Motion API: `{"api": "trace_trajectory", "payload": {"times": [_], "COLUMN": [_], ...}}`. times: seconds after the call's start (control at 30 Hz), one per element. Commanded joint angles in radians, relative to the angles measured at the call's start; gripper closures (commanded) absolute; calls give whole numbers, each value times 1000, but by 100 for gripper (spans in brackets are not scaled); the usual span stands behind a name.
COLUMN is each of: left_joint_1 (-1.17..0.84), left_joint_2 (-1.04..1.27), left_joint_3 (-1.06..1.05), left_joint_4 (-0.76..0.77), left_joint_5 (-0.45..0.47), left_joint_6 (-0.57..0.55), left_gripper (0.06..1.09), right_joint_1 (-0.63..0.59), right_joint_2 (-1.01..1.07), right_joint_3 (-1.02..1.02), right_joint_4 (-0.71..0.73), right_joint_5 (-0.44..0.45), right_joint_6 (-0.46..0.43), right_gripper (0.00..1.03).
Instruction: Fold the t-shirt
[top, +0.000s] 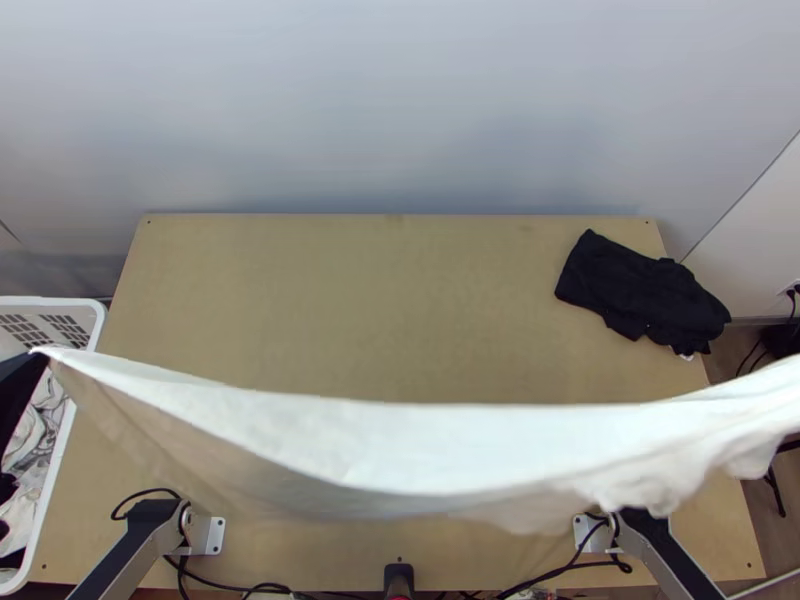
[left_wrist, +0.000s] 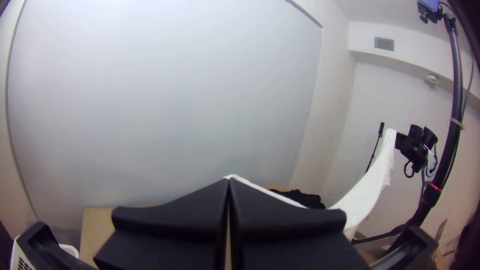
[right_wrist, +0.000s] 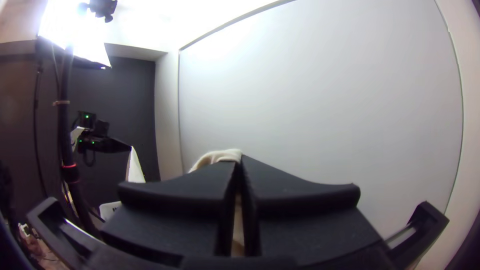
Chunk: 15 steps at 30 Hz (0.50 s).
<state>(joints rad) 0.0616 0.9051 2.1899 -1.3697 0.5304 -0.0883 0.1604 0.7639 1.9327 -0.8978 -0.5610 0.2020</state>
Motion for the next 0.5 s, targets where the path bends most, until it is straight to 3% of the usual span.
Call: {"api": "trace_trajectory", "payload": {"times": [0.0, 0.1, 0.23, 0.33, 0.47], "left_joint_1": [-26, -23, -3, 70, 149], "left_joint_2": [-17, -58, -44, 64, 304], "left_joint_3": [-180, -470, -806, -960, -1018], "left_joint_4": [66, 230, 480, 640, 779], "left_joint_5": [-63, -86, -83, -70, -43], "left_joint_6": [94, 134, 139, 176, 200], "left_gripper": [104, 104, 104, 104, 104], "right_joint_1": [-62, -62, -68, -137, -214], "right_joint_2": [5, 29, 117, 261, 581], "right_joint_3": [-201, -390, -586, -712, -706], "right_joint_4": [65, 106, 165, 270, 283], "right_joint_5": [-66, -60, -28, -17, -22], "right_joint_6": [-26, -85, -240, -334, -487], "right_gripper": [100, 100, 100, 100, 100]}}
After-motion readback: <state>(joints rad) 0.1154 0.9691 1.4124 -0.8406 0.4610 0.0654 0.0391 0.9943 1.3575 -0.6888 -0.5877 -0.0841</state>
